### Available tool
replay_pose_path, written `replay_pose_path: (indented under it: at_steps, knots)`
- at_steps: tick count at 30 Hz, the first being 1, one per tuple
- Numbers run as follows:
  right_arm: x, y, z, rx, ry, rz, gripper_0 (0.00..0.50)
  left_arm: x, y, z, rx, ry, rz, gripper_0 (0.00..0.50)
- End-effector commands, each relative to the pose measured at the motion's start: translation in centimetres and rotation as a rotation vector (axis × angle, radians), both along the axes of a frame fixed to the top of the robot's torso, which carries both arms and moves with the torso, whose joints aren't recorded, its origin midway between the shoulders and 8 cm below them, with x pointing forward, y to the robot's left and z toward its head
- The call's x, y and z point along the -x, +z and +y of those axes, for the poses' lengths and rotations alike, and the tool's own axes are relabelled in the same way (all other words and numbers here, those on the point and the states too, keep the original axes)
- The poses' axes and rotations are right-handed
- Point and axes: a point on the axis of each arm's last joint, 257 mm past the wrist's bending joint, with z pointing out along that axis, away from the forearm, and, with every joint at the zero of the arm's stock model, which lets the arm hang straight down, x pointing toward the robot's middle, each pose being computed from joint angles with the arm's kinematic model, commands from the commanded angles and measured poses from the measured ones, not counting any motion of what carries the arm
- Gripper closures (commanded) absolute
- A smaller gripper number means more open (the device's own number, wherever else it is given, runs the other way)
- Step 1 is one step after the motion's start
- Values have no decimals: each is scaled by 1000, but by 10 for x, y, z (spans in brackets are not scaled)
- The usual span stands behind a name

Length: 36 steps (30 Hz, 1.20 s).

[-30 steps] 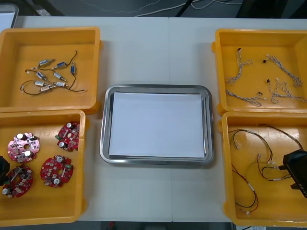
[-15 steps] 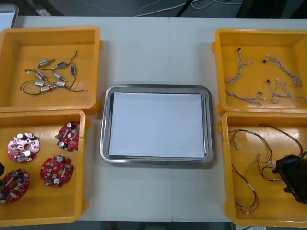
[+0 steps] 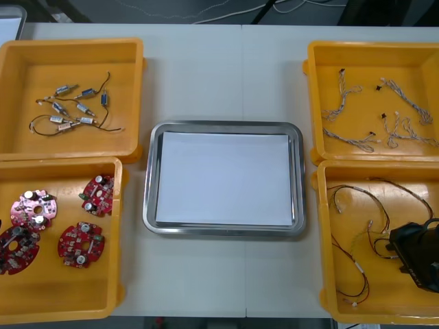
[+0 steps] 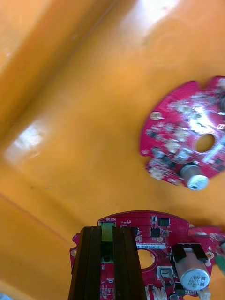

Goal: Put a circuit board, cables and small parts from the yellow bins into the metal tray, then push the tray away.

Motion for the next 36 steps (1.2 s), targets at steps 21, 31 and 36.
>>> replay_pose_path:
  at_steps: [21, 31, 36]
  knots:
    - [4, 57, -1, 56, 33, -3, 500, -41, 102, -75, -129, -359, -186, 500]
    - [5, 106, 2, 159, 169, -48, 500, -56, 116, -98, -149, -450, -203, 500]
    - [0, 126, 3, 243, 326, -71, 500, -64, 124, -114, -174, -508, -213, 500]
